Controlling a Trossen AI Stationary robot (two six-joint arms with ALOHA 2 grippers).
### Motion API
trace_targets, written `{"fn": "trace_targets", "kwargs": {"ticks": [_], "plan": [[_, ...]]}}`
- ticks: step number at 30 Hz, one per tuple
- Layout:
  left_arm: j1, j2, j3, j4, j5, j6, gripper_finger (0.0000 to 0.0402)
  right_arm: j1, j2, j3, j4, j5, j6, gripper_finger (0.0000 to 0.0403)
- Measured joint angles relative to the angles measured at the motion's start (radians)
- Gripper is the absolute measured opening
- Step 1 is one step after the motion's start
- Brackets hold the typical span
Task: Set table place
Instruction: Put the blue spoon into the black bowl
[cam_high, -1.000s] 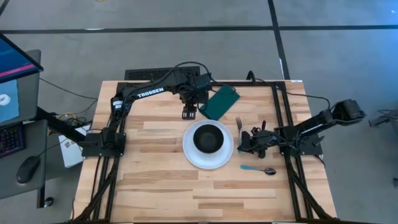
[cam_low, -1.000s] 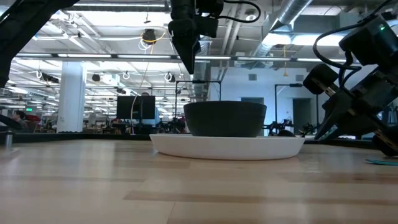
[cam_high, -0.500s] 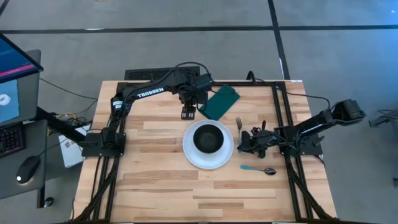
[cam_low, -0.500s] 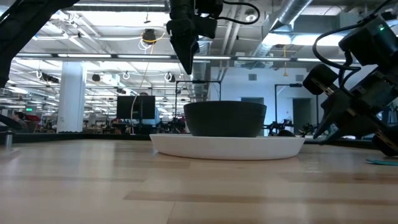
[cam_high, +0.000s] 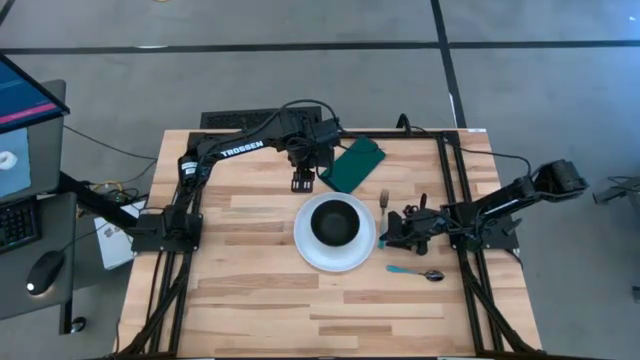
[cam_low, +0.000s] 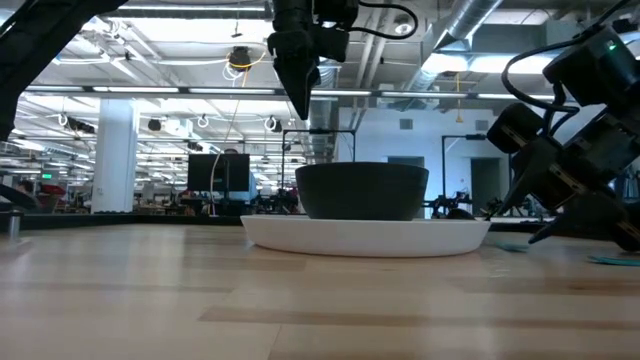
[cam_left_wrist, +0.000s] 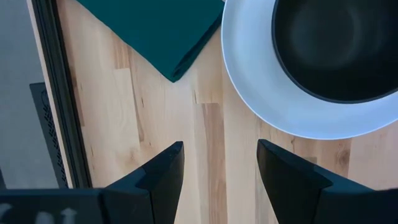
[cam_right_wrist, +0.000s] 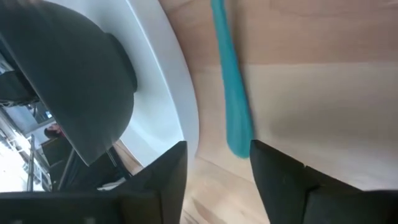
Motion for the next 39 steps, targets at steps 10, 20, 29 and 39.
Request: {"fn": "trace_targets", "kwargs": {"ticks": [10, 20, 29, 39], "plan": [[0.000, 0.000, 0.000, 0.000, 0.000, 0.001, 0.0194, 0.002, -0.005, 0.000, -0.002, -0.018, -0.074, 0.0213], [-0.001, 0.000, 0.000, 0.000, 0.000, -0.004, 0.0194, -0.041, -0.041, 0.028, -0.004, 0.031, -0.219, 0.0195], [-0.001, 0.000, 0.000, 0.000, 0.000, -0.012, 0.0194, -0.030, 0.015, 0.067, 0.001, 0.028, -0.264, 0.0190], [-0.001, 0.000, 0.000, 0.000, 0.000, -0.012, 0.0194, -0.023, 0.014, 0.068, -0.058, 0.028, -0.262, 0.0191]]}}
